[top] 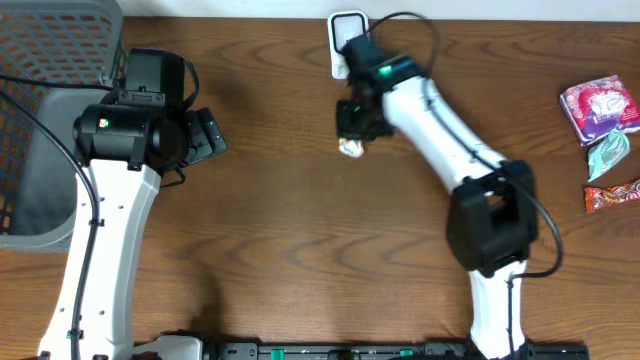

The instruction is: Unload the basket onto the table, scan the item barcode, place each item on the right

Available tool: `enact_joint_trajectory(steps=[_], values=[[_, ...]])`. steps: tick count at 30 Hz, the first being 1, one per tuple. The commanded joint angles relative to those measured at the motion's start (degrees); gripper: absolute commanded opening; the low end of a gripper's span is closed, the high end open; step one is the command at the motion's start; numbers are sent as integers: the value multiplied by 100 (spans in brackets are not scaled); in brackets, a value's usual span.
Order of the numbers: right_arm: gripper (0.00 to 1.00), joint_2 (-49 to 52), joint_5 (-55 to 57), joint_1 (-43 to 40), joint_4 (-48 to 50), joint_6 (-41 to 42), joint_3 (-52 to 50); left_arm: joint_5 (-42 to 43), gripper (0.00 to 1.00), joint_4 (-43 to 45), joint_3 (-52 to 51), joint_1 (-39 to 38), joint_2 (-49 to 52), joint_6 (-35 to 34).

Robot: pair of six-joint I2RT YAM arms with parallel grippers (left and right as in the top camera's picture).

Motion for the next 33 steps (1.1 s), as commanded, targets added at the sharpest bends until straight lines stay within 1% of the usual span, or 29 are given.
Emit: enact_joint_trajectory(steps=[1,4,7,10,13,14,16,18,21,22,26,29,31,33], values=[[1,15,-2059,-278,282,-518,-280,-33,98,-20,20,4,15,-55],[1,26,-3215,-459,1062,-511,-868,-33,98,-20,20,4,15,-55],[1,26,-3816,-533,1727,-382,-1399,-33,98,-20,20,4,15,-55],[1,26,-3840,-656,2238,-31,-1954,-33,98,-20,20,4,15,-55],[2,26,-3628,-835,2490,68,-2378,-33,98,-20,20,4,15,-55],[4,26,-3401,-903,2479,68,-2461,-33,98,-20,20,4,15,-55],[7,26,-2802,-1021,2267,68,-2516,-33,98,-20,20,4,15,-55],[17,17,-2463,-1134,2065,61,-2514,-33,98,-20,20,4,15,-55],[29,-63,-2455,-1373,1832,37,-2468,-33,98,-20,20,4,15,-55],[30,-109,-2455,-1464,1714,-11,-2420,-33,98,-20,20,4,15,-55],[31,-396,-2352,-1770,1156,-260,-2114,-33,98,-20,20,4,15,-55],[32,-691,-1766,-1827,673,-260,-1858,-33,98,-20,20,4,15,-55],[34,-901,-1419,-1775,450,-258,-1746,-33,98,-20,20,4,15,-55],[40,-1093,-1307,-1692,420,-260,-1735,-33,98,-20,20,4,15,-55]])
